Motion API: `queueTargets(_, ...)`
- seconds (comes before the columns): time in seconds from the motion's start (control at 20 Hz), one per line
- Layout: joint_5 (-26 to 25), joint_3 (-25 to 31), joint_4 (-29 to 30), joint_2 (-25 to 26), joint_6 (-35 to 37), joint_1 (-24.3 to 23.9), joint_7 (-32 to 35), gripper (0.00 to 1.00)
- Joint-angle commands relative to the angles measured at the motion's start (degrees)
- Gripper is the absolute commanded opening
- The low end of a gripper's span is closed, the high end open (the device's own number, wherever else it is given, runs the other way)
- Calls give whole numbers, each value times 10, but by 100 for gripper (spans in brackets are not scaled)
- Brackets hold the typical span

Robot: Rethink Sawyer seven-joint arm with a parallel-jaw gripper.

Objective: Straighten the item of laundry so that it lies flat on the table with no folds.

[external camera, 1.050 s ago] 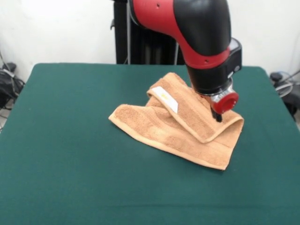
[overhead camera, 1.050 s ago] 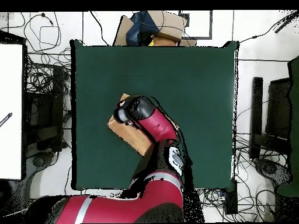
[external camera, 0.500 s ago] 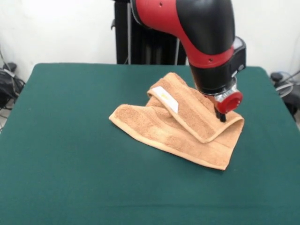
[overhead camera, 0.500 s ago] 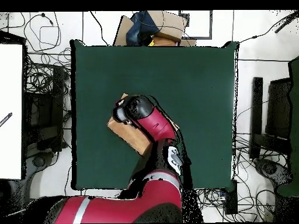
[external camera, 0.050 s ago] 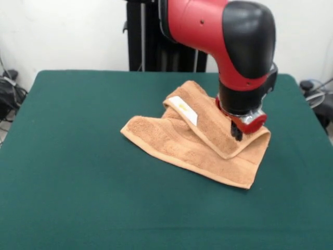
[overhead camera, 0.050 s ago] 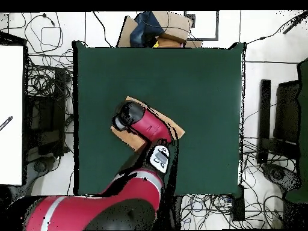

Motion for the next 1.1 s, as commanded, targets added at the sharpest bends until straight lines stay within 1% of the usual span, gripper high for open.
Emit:
queueTargets(0.05,-14,-32,-43,55,44,20,211,0)
queueTargets(0.25,-2,-30,-52,74,22,25,215,0)
queueTargets(0.5,0,-35,-56,80,12,29,220,0)
queueTargets(0.6,1,-35,-51,69,19,25,221,0)
queueTargets(0.75,-6,-39,-55,42,64,3,209,0)
queueTargets(0.95,-13,-42,-72,39,98,-12,204,0)
queueTargets(1.1,-15,-46,-83,36,117,-15,213,0)
